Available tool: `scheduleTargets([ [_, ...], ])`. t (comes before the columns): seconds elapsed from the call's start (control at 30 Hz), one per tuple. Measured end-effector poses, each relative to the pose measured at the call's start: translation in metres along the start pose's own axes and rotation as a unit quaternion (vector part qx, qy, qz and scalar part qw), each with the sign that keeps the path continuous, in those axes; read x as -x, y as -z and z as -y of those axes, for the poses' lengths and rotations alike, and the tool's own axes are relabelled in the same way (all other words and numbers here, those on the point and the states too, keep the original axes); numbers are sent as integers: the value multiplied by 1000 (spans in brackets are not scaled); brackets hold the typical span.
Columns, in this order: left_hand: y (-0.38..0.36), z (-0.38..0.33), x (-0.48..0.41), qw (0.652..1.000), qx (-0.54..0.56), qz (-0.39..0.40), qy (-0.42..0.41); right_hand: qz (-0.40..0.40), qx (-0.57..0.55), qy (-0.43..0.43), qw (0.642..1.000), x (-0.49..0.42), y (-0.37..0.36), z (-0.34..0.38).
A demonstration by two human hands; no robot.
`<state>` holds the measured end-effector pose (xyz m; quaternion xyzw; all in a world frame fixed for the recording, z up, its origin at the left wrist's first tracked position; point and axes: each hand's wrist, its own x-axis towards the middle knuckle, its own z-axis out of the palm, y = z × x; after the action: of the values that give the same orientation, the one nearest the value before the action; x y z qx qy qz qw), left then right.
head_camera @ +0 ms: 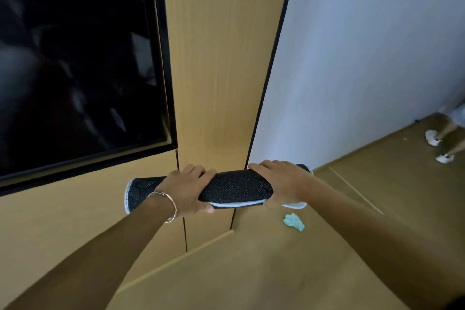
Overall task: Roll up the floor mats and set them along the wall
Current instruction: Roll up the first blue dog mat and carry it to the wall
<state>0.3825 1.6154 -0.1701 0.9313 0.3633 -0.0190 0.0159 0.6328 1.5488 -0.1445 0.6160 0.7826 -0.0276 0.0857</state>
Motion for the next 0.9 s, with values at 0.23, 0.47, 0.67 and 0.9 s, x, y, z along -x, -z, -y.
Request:
scheduleTargets([
  [0.23,-44,1,-44,998,3,47,51,5,-66,29,997,-45,-71,-31],
  [0.47,-131,-39,-99,980,21,144,132,50,-75,116,989,-83,-165,-100],
  [0.67,-233,-70,-144,971,49,178,149,101,-91,121,983,-101,-276,-147],
  [0.9,-367,-75,-161,953,45,226,199,147,-143,105,973,-130,-414,-138],
])
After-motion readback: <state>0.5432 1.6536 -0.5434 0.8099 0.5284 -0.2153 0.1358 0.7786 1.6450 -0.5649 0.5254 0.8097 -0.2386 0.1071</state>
